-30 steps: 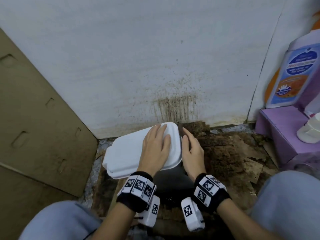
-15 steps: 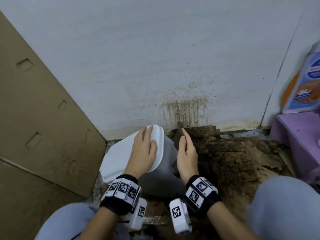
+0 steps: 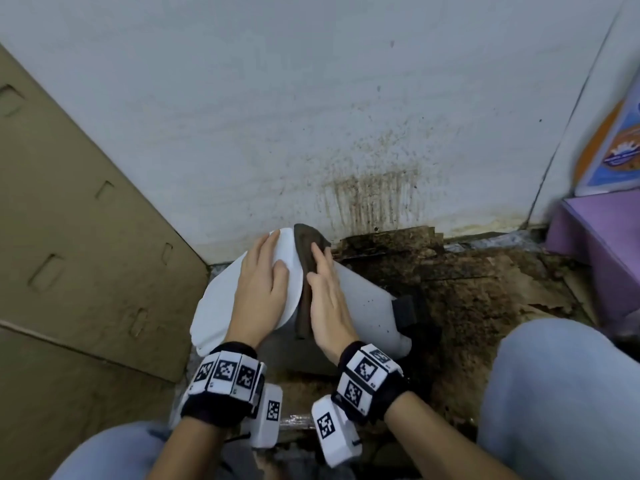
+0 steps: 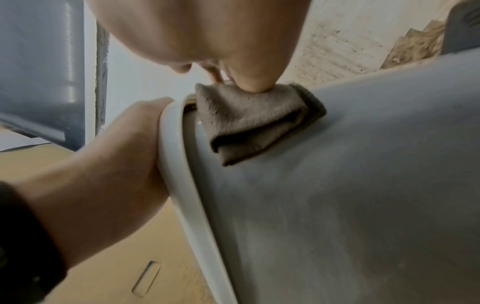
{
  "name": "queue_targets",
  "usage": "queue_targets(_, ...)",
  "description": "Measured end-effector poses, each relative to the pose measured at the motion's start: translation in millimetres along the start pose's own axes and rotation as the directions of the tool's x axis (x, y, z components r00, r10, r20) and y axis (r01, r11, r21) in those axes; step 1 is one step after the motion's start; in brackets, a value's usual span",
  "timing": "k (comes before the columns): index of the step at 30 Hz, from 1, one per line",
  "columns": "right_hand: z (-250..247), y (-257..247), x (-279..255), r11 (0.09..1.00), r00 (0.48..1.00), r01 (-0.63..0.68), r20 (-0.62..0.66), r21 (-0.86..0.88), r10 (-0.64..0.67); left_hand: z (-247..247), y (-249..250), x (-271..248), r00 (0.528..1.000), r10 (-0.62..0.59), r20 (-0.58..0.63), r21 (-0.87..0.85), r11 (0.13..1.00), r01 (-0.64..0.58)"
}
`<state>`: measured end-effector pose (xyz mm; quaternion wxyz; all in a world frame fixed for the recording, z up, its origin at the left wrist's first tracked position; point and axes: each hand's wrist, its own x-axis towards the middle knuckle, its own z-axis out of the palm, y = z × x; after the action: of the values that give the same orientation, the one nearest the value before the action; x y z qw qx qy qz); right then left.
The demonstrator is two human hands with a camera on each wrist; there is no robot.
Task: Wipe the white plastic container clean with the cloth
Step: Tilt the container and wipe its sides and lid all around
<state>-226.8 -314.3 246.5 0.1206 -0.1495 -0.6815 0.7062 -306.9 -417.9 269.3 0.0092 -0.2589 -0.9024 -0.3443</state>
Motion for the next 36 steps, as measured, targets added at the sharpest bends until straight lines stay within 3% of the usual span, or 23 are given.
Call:
queue_targets(4, 1.2, 6.5, 5.1, 0.975, 0.995, 0.101, 0.013, -0.199, -0.1, -6.3, -6.1, -0.3, 1.0, -0.01, -0.005, -0.039, 0.999, 0.009)
queue_targets(9, 1.6, 31.0, 10.8, 0.774, 0.945, 0.295, 0.05, -0.561, -0.324, -10.2, -10.6, -2.2, 1.0, -0.002, 0.0, -0.044, 0.999, 0.002)
queue_targets(11, 3.4, 36.7, 14.5, 0.742, 0.931, 0.333, 0.078, -0.581, -0.356, -11.6, -11.8, -3.0, 1.0, 0.007, -0.011, -0.009, 1.0, -0.007)
queue_targets(13, 7.2, 40.3, 16.7, 0.776, 0.934, 0.343, 0.105, -0.529, -0.341, -12.4, -13.6, -3.4, 1.0, 0.019, -0.015, 0.013, 1.0, -0.019)
queue_targets(15, 9.0, 45.5, 16.9, 0.805, 0.938, 0.335, 0.087, -0.489, -0.337, -12.6, -15.4, -3.0, 1.0, 0.014, -0.015, 0.015, 1.0, -0.014)
queue_targets(18, 2.9, 68.0, 14.6, 0.822, 0.938, 0.281, -0.038, -0.496, -0.343, -13.2, -16.7, -2.5, 1.0, 0.015, -0.022, -0.003, 1.0, -0.015)
queue_targets(21, -18.6, 105.7, 8.0, 0.855, 0.95, 0.138, -0.178, -0.501, -0.257, -16.2, -18.5, -3.0, 1.0, 0.009, -0.029, -0.034, 0.999, -0.01)
queue_targets(25, -43.3, 140.6, -5.1, 0.836, 0.961, -0.012, -0.237, -0.548, -0.142, -19.2, -22.1, -4.3, 0.999, -0.016, -0.039, -0.052, 0.999, 0.014)
queue_targets(33, -37.3, 139.2, -6.1, 0.877, 0.938, -0.099, -0.339, -0.471, -0.076, -19.4, -22.2, -5.0, 0.998, -0.027, -0.05, -0.044, 0.999, 0.025)
queue_targets(36, -20.5, 123.1, -0.6, 0.896, 0.94, -0.066, -0.328, -0.439, -0.091, -20.4, -22.5, -6.8, 0.998, -0.033, -0.05, -0.049, 0.998, 0.03)
